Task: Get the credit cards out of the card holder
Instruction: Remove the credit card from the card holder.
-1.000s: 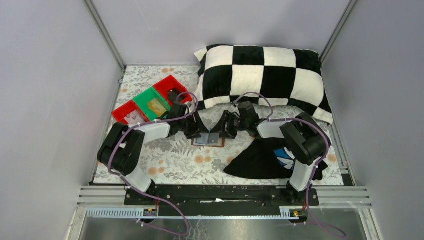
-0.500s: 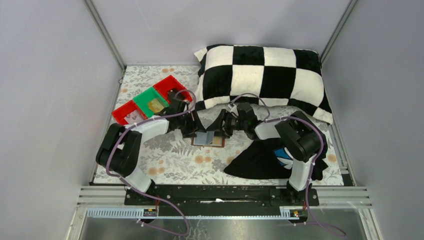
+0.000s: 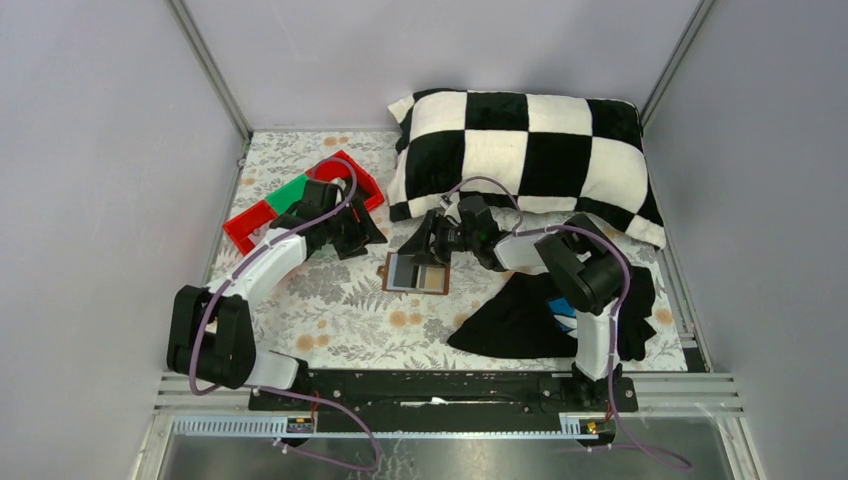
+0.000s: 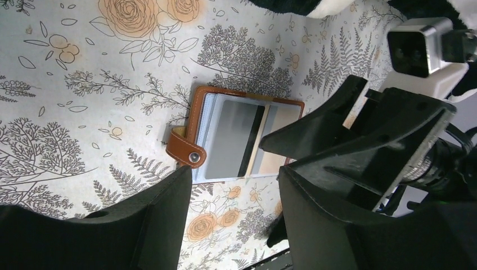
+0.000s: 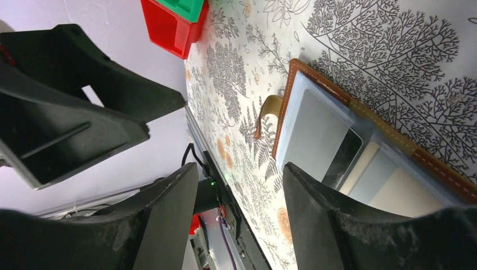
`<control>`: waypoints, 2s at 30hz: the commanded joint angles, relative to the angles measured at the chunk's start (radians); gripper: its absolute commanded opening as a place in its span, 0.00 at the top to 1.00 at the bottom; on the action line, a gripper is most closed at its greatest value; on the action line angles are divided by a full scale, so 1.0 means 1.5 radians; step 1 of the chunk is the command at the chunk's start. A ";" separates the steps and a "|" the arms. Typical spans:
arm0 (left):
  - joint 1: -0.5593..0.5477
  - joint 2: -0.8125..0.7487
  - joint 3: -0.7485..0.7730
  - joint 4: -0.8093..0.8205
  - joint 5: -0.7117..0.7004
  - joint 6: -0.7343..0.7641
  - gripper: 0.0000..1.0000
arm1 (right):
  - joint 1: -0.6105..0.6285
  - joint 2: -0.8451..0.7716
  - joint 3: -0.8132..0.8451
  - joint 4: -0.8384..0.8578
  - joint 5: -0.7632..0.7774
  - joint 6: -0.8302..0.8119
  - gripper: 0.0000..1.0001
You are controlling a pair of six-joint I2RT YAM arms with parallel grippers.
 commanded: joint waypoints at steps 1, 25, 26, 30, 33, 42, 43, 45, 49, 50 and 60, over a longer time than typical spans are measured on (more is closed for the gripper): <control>-0.001 -0.024 0.008 -0.003 0.004 0.009 0.37 | 0.011 0.027 0.036 -0.009 -0.019 -0.009 0.35; -0.051 0.190 -0.045 0.158 0.123 -0.009 0.42 | 0.001 -0.042 -0.060 -0.093 0.076 -0.020 0.42; -0.051 0.195 -0.049 0.158 0.119 -0.008 0.42 | 0.001 -0.041 -0.057 -0.103 0.083 -0.021 0.43; -0.048 0.213 -0.063 0.158 0.115 -0.002 0.42 | 0.001 -0.040 -0.048 -0.143 0.113 -0.026 0.45; -0.049 0.227 -0.077 0.171 0.120 -0.003 0.42 | 0.001 -0.029 -0.044 -0.140 0.116 -0.020 0.47; -0.049 0.255 -0.097 0.209 0.144 -0.013 0.43 | 0.001 0.004 -0.045 -0.080 0.096 0.013 0.59; -0.049 0.257 -0.097 0.209 0.143 -0.013 0.43 | 0.001 0.005 -0.046 -0.075 0.095 0.017 0.60; -0.048 0.258 -0.096 0.209 0.142 -0.013 0.43 | 0.001 0.004 -0.049 -0.069 0.095 0.021 0.66; -0.049 0.259 -0.096 0.206 0.137 -0.012 0.43 | 0.001 -0.009 -0.063 -0.061 0.102 0.023 0.83; -0.048 0.260 -0.095 0.205 0.135 -0.011 0.43 | 0.001 -0.012 -0.068 -0.058 0.104 0.023 0.87; -0.025 0.260 -0.102 0.201 0.133 -0.004 0.44 | -0.015 -0.039 -0.130 -0.007 0.094 0.036 1.00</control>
